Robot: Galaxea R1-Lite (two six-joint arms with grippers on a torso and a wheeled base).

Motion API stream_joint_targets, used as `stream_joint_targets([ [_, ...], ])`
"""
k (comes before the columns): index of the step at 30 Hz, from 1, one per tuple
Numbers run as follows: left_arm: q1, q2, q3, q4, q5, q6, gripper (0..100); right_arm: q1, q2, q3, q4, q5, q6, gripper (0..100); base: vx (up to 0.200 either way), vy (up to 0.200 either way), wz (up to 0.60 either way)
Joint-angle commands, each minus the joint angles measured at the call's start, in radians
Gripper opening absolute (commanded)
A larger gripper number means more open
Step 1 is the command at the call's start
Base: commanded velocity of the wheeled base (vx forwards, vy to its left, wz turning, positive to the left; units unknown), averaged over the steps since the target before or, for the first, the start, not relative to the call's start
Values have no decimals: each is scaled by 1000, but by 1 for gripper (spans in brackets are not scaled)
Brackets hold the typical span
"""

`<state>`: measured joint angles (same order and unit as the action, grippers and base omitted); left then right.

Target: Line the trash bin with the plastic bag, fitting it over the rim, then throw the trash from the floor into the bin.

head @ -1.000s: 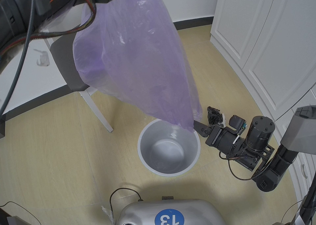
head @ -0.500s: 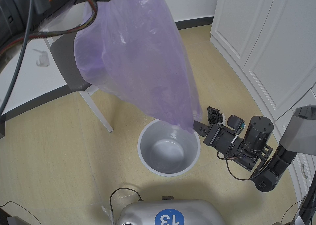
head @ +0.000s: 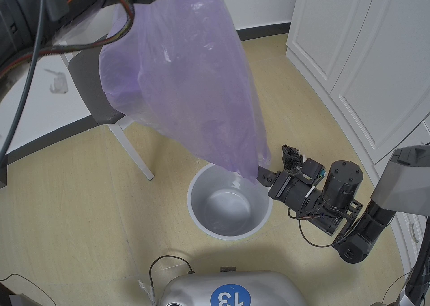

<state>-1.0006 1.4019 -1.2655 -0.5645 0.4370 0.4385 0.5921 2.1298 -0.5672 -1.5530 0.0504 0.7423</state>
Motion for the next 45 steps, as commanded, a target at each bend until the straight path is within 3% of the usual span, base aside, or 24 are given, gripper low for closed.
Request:
stream_joint_targets([
  [1, -4, 0, 0, 0, 0, 0, 0, 3, 24, -6, -18, 0, -1, 100, 0, 0, 0],
  [21, -6, 2, 6, -9, 0, 0, 0, 3, 44, -6, -18, -17, -12, 100, 0, 0, 0],
  [22, -6, 2, 8, -11, 0, 0, 0, 3, 44, -10, -18, -21, -11, 0, 0, 0, 0],
  [32, 2, 0, 29, -12, 0, -1, 0, 5, -37, 9, -18, -23, -38, 0, 0, 0, 0],
  [38, 20, 2, 38, -8, 2, -1, 0, -5, -166, 72, -13, -20, -155, 0, 0, 0, 0],
  [45, 93, -20, 98, 18, 14, 11, 0, -26, -306, 188, 7, -14, -377, 0, 0, 0, 0],
])
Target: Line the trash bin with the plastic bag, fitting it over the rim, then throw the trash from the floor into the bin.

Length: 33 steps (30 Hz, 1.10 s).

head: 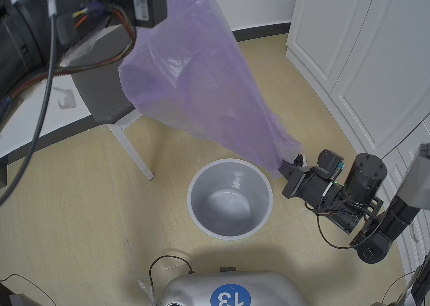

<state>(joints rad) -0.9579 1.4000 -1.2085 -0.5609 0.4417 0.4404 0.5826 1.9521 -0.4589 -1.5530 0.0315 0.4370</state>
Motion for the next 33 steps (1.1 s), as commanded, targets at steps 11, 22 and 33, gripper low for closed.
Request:
stream_joint_targets([
  [11, 137, -122, 67, 246, 32, 11, 0, -133, -369, 20, 378, -24, -192, 0, 0, 0, 0],
  [22, 168, -127, -49, 702, 29, -11, 0, -147, -420, 2, 449, -81, -233, 0, 0, 0, 0],
  [33, 261, -164, -20, 826, -83, -144, 0, -199, -495, -23, 617, -78, -351, 0, 0, 0, 0],
])
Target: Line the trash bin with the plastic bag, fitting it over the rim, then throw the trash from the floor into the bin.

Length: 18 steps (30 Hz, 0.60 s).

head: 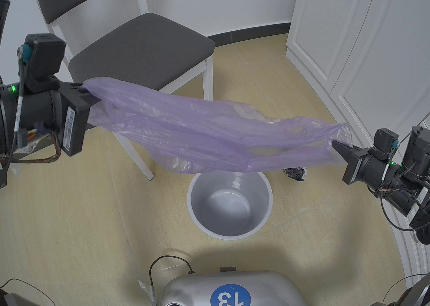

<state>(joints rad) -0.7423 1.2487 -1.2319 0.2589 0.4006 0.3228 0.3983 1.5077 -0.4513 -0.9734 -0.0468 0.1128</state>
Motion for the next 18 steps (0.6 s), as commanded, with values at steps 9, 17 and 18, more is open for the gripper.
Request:
stream_joint_targets([
  [9, 90, -61, 115, -17, -137, -88, 0, -6, -72, -78, 185, -105, -203, 0, 0, 0, 0],
  [17, 86, -123, 196, -18, -141, -110, 0, 13, -84, -70, 185, -140, -142, 0, 0, 0, 0],
  [18, 83, -137, 218, -18, -143, -111, 0, 31, -98, -69, 186, -140, -137, 0, 0, 0, 0],
])
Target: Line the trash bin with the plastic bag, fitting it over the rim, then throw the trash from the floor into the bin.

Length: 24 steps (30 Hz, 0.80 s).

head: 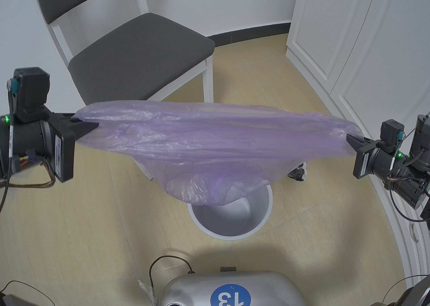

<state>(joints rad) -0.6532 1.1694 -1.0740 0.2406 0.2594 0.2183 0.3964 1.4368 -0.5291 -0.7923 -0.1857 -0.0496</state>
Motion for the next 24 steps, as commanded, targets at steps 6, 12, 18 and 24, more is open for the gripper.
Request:
stream_joint_targets([
  [6, -8, -134, 220, -61, -57, -8, 0, 85, -59, 44, 18, -1, 31, 0, 0, 0, 0],
  [12, -11, -128, 289, -187, -77, -31, 0, 159, -79, 72, 39, -4, 20, 0, 0, 0, 0],
  [18, -19, -88, 258, -202, -150, -30, 0, 174, -64, -9, 124, 19, -41, 0, 0, 0, 0],
  [24, -82, 21, 266, -253, -193, -50, 0, 231, 71, -143, 137, 74, -75, 0, 0, 0, 0],
])
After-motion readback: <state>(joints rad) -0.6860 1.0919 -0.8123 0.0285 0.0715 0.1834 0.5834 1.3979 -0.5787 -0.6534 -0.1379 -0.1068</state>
